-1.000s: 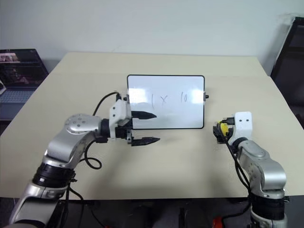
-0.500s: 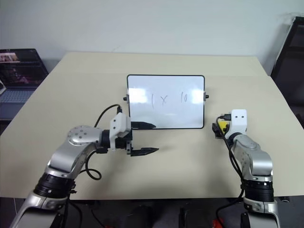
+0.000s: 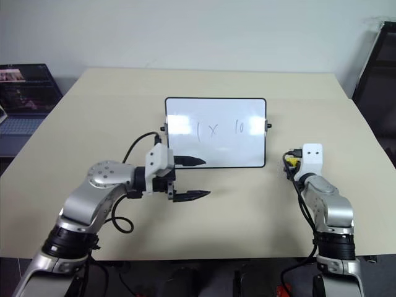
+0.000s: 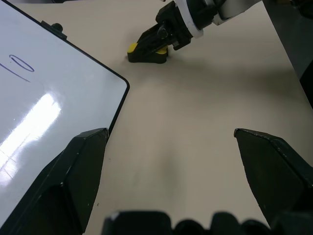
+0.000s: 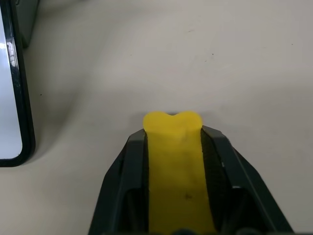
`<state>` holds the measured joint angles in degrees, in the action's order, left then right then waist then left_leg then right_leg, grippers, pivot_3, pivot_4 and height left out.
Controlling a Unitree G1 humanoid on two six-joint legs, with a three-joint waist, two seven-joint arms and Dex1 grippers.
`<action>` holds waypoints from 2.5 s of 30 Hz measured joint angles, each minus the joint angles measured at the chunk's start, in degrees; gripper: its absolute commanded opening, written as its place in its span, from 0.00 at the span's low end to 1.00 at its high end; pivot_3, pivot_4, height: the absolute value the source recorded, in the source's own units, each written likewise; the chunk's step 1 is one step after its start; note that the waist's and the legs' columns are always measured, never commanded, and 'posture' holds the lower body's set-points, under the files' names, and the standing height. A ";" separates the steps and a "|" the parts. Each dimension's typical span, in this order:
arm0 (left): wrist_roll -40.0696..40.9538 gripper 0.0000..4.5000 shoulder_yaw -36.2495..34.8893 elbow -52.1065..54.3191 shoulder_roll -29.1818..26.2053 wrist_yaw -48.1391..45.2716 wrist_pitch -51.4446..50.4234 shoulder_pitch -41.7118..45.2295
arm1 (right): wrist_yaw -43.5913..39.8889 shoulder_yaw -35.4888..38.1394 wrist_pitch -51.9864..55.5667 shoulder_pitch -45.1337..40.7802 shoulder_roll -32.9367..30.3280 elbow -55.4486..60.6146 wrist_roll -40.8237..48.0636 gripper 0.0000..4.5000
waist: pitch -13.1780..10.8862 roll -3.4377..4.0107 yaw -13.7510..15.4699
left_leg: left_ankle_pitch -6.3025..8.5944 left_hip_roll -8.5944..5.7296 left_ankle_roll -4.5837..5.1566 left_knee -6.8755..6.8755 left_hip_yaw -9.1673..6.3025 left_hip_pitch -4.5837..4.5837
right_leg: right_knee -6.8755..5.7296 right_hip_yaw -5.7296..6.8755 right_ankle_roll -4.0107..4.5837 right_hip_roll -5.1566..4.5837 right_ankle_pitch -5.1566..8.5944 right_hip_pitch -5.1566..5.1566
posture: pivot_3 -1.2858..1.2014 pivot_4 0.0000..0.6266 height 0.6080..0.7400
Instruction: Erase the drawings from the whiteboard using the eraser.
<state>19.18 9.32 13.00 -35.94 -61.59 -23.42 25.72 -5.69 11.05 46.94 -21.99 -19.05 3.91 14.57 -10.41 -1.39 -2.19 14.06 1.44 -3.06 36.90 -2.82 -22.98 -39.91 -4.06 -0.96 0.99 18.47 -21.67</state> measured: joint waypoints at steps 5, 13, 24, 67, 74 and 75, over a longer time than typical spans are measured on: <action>0.29 1.00 -0.05 0.74 0.29 1.87 -2.36 -0.01 | 0.02 0.00 0.02 0.00 0.07 0.09 0.00 0.24 | 0.00 0.00 0.00 | 0.00 0.00 0.00 0.00 0.00 0.00 | 0.00 0.00 0.00 0.00 0.00 0.00 | 0.52 0.24 1.00; 0.95 1.00 -3.81 3.21 1.43 10.58 -7.52 -3.41 | -2.29 -2.17 1.54 5.75 -2.45 12.30 0.05 0.24 | -0.01 0.01 0.12 | 0.00 0.01 0.00 -0.01 -0.03 -0.02 | 0.00 0.00 -0.01 -0.03 0.00 -0.03 | 0.52 0.24 1.00; -0.16 1.00 -6.91 4.55 4.97 23.15 -12.76 -3.75 | -4.10 -9.04 -0.55 4.43 1.81 26.87 0.92 0.24 | -0.01 0.00 -0.19 | -0.01 0.00 -0.01 0.06 -0.04 0.02 | -0.06 0.03 -0.01 -0.02 0.00 0.00 | 0.52 0.24 1.00; -2.60 1.00 -1.40 1.22 7.59 24.44 -15.84 5.70 | -7.69 -20.17 -48.14 -29.50 6.84 -41.34 -21.78 0.23 | -0.01 0.00 -1.09 | -0.07 0.00 0.01 0.11 -0.09 0.26 | -0.15 0.07 0.00 -0.05 -0.15 0.24 | 0.52 0.24 1.00; -2.66 1.00 -1.19 1.21 7.61 24.35 -14.89 5.25 | -9.31 -19.64 -45.27 -31.30 6.96 -42.44 -21.70 0.23 | 0.00 0.01 -1.13 | -0.07 0.02 0.01 0.11 -0.08 0.28 | -0.12 0.05 0.00 -0.06 -0.15 0.27 | 0.52 0.24 1.00; -2.66 1.00 -1.18 1.21 7.61 24.33 -14.83 5.13 | -9.68 -19.57 -44.31 -30.90 6.83 -41.90 -21.67 0.23 | 0.00 0.00 -1.12 | -0.07 0.02 0.01 0.11 -0.09 0.30 | -0.13 0.06 0.00 -0.06 -0.15 0.29 | 0.52 0.24 1.00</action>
<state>16.51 8.14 14.21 -28.33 -37.27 -38.25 30.85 -15.38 -8.52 2.64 -52.89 -12.22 -37.98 -7.10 -10.41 -1.38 -3.31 13.99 1.46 -3.05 37.01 -2.91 -22.68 -40.03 -4.00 -0.96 0.94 18.33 -21.38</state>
